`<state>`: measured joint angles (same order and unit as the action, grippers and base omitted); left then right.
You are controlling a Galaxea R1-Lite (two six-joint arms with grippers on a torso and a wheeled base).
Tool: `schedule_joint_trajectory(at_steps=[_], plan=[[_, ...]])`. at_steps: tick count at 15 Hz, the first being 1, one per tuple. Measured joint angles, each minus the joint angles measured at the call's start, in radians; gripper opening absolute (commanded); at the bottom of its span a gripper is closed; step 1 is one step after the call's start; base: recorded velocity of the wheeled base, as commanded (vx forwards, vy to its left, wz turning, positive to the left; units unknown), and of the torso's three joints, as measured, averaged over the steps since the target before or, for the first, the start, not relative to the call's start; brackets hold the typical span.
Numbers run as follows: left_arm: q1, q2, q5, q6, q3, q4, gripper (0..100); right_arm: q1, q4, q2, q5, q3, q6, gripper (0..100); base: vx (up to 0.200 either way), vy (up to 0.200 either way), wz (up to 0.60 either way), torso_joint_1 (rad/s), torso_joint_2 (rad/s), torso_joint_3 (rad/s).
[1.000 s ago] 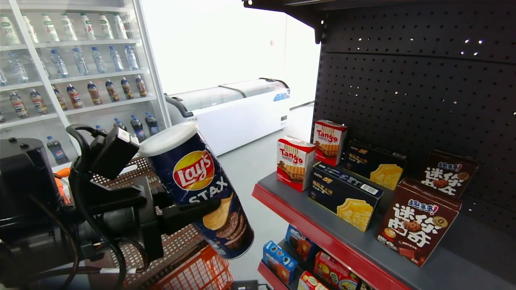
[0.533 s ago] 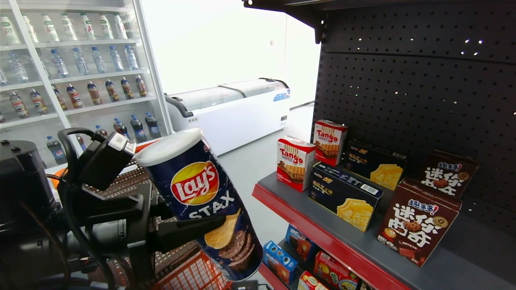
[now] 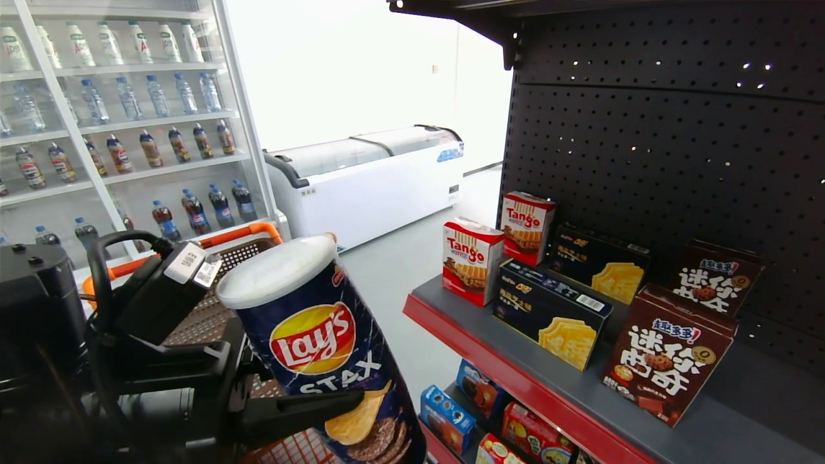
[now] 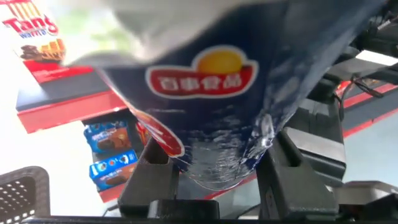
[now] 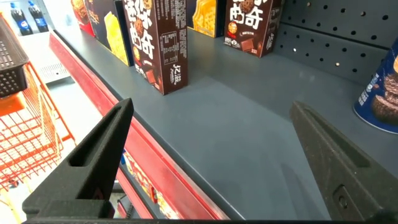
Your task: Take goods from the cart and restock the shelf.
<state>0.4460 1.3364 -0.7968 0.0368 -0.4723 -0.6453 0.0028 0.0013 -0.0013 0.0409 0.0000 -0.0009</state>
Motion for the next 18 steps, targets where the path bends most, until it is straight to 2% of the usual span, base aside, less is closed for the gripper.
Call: schedule_joint_trajectory(at_steps=[3,5,10,13,18], plan=[[0.011,-0.006,-0.001,0.0,0.01,0.0,0,0.0,0.0,0.0,0.0,0.0,0.0,100,0.0,0.0,0.0,0.0,0.0,0.0],[0.021,-0.007,-0.001,0.0,0.0,0.0,0,0.0,0.0,0.0,0.0,0.0,0.0,100,0.0,0.0,-0.6,0.002,0.01,0.002],[0.018,0.014,-0.001,-0.003,-0.095,-0.002,0,0.0,-0.001,0.0,0.0,0.0,0.0,100,0.0,0.0,-0.6,0.0,0.0,0.003],[0.02,0.021,0.0,-0.002,-0.103,0.03,0,0.0,0.001,0.0,0.0,0.0,0.0,100,0.0,0.0,-0.6,0.004,0.0,0.002],[0.047,0.02,-0.001,-0.002,-0.106,0.031,0,0.0,0.0,0.0,0.0,0.0,0.0,100,0.0,0.0,-0.6,0.0,0.0,0.001]])
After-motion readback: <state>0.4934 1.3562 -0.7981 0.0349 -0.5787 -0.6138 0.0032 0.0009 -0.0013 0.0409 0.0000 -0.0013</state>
